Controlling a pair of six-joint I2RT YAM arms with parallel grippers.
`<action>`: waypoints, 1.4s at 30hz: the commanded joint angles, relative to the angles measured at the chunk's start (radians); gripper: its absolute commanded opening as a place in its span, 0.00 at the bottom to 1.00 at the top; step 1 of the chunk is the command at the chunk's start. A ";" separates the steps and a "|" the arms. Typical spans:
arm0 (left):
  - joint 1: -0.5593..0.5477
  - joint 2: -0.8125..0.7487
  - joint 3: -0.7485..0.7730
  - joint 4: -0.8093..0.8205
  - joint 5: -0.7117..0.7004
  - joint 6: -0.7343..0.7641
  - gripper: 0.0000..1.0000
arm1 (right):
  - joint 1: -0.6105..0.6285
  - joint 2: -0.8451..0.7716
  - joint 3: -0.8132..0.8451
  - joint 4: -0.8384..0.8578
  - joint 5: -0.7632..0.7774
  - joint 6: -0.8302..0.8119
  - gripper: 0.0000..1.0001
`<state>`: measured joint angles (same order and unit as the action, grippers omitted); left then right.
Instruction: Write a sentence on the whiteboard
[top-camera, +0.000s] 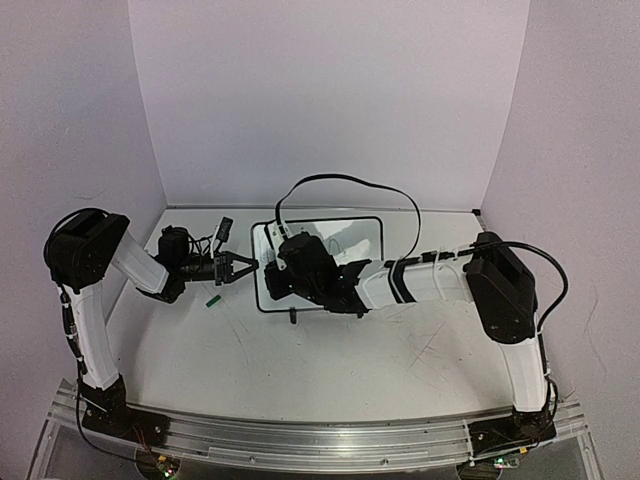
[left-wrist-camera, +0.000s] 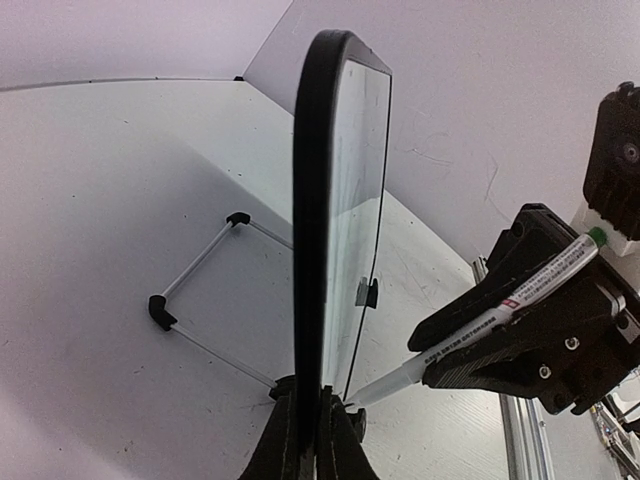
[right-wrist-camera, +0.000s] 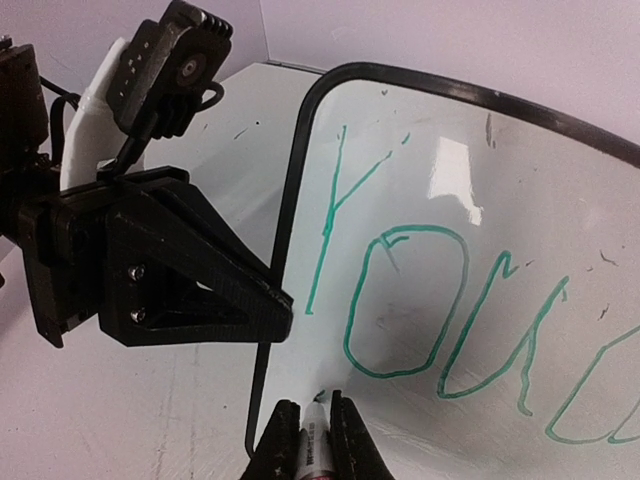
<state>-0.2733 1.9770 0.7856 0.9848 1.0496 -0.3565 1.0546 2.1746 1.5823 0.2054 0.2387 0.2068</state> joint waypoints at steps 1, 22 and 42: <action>0.005 -0.031 0.008 -0.026 -0.048 0.025 0.00 | -0.006 -0.003 -0.032 -0.012 0.002 0.025 0.00; 0.004 -0.033 0.007 -0.031 -0.049 0.028 0.00 | -0.048 -0.093 -0.088 0.006 0.089 0.028 0.00; 0.005 -0.034 0.008 -0.035 -0.048 0.031 0.00 | -0.068 -0.084 -0.044 0.011 0.089 0.000 0.00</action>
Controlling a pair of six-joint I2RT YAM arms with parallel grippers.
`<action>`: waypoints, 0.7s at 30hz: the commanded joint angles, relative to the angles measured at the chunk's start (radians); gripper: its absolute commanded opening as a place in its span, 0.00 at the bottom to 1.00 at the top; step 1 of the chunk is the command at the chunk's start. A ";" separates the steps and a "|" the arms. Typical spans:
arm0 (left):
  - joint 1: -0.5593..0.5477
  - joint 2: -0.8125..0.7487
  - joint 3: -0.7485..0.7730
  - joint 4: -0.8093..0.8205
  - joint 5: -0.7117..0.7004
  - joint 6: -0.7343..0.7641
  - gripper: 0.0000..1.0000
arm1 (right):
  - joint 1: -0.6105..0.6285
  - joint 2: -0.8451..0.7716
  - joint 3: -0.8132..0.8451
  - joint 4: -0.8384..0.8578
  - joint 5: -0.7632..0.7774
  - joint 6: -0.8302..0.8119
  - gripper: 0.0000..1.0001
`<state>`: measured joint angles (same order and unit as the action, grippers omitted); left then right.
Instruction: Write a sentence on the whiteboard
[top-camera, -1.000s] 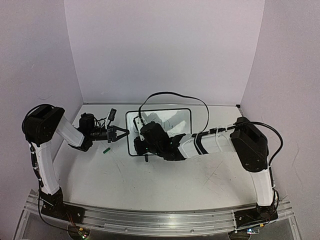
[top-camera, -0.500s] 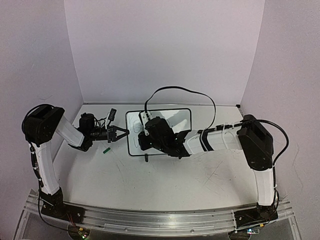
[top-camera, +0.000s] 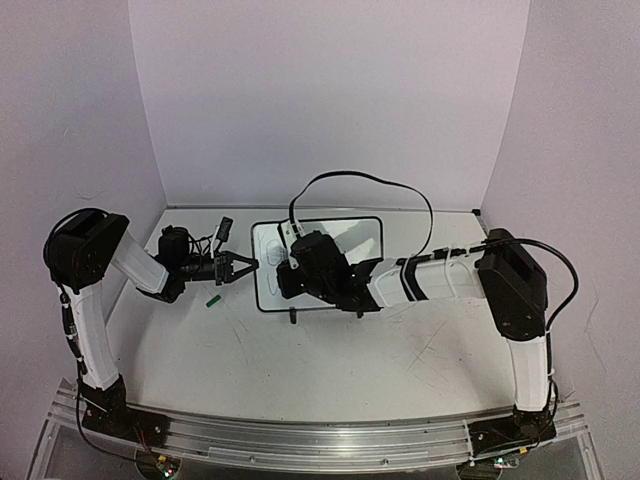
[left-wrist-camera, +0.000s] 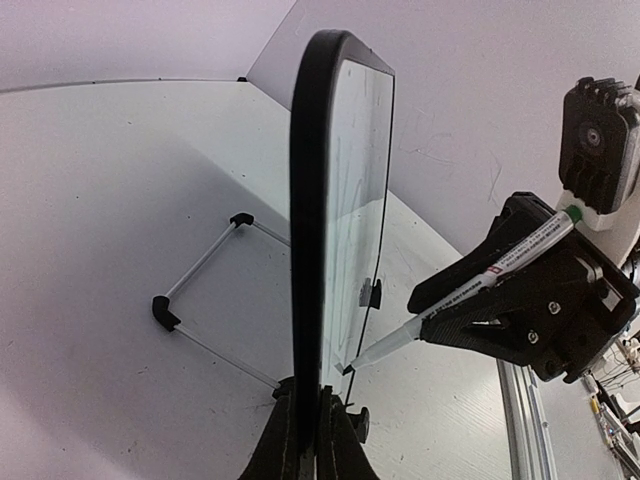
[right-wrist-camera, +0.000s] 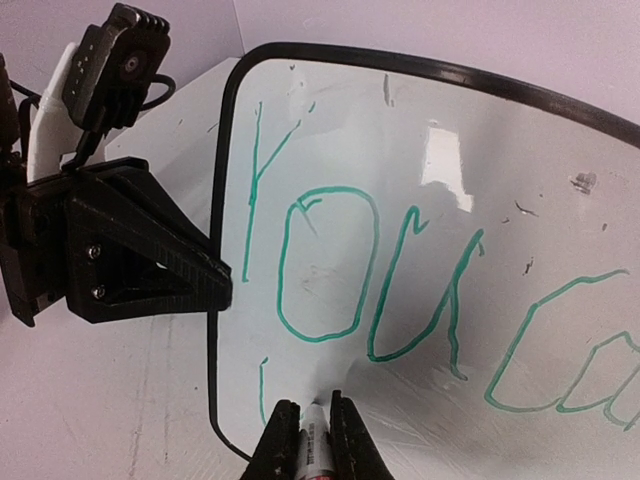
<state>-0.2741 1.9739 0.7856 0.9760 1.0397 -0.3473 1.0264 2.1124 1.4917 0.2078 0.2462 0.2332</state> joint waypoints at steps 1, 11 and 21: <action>0.005 -0.031 0.007 -0.026 -0.038 0.022 0.00 | -0.041 -0.021 0.049 0.008 0.081 -0.026 0.00; 0.004 -0.031 0.009 -0.027 -0.040 0.024 0.00 | -0.041 -0.006 0.035 0.002 0.060 -0.009 0.00; 0.005 -0.031 0.010 -0.029 -0.039 0.024 0.00 | -0.032 -0.027 -0.030 -0.005 0.033 0.026 0.00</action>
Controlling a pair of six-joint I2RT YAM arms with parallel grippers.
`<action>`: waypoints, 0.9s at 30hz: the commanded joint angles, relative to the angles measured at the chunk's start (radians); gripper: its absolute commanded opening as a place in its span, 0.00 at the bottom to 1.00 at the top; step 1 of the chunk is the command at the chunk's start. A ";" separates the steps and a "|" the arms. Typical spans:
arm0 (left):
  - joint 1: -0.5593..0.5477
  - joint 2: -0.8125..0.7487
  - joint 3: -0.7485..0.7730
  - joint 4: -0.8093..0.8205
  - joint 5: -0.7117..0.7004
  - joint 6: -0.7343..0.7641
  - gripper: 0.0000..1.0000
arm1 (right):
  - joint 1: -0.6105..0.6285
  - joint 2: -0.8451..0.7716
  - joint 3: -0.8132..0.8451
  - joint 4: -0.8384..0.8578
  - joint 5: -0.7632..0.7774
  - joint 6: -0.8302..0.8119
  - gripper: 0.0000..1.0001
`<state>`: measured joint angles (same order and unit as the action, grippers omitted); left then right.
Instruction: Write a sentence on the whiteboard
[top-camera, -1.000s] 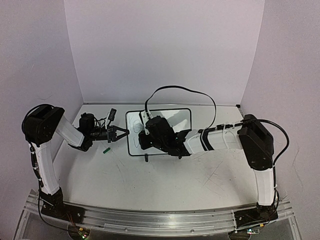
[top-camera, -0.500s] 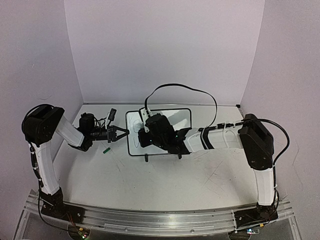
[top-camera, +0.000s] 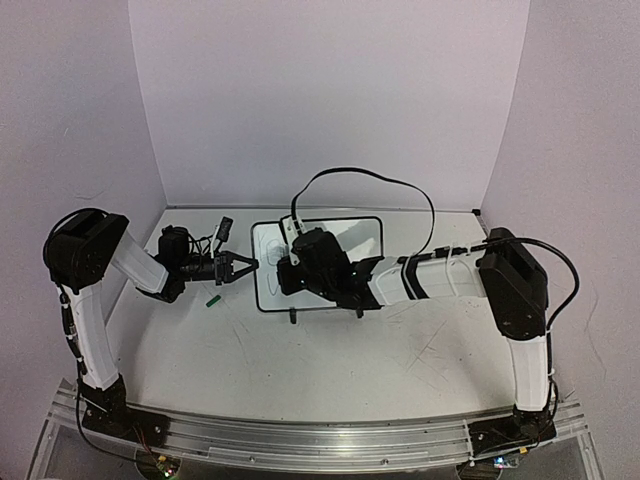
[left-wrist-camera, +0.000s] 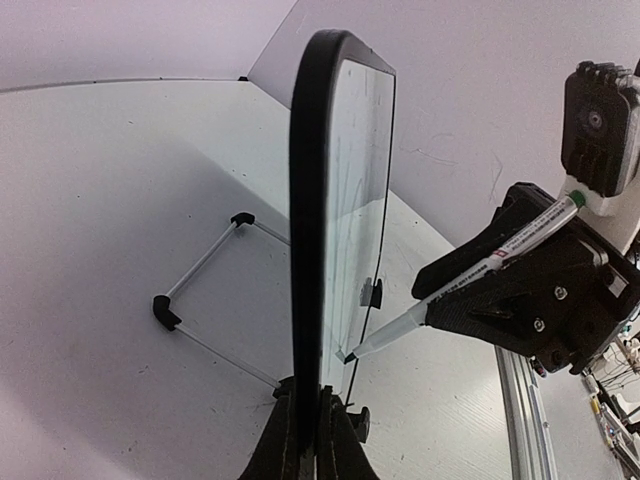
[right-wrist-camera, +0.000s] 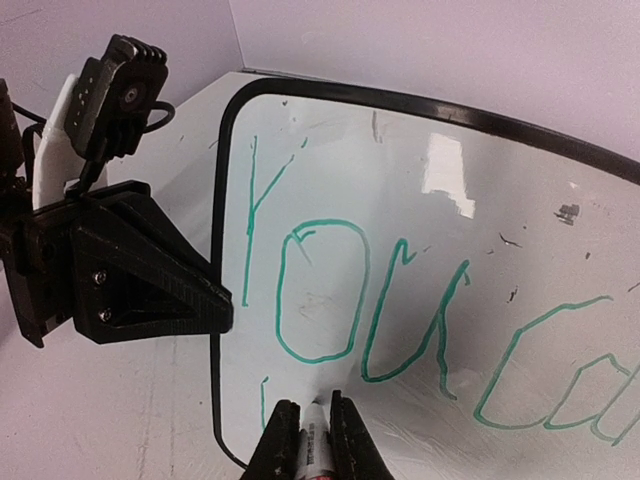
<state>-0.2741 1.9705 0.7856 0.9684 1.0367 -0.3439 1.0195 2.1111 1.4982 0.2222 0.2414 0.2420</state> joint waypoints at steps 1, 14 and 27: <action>0.006 -0.029 0.010 -0.022 -0.036 0.020 0.00 | -0.023 -0.025 -0.041 -0.020 0.036 0.019 0.00; 0.005 -0.028 0.014 -0.022 -0.035 0.020 0.00 | -0.010 -0.007 -0.062 -0.025 0.022 0.038 0.00; 0.005 -0.029 0.012 -0.024 -0.035 0.022 0.00 | 0.004 0.019 -0.068 -0.027 0.006 0.055 0.00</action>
<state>-0.2741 1.9701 0.7856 0.9684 1.0374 -0.3428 1.0282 2.1075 1.4443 0.2209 0.2153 0.2895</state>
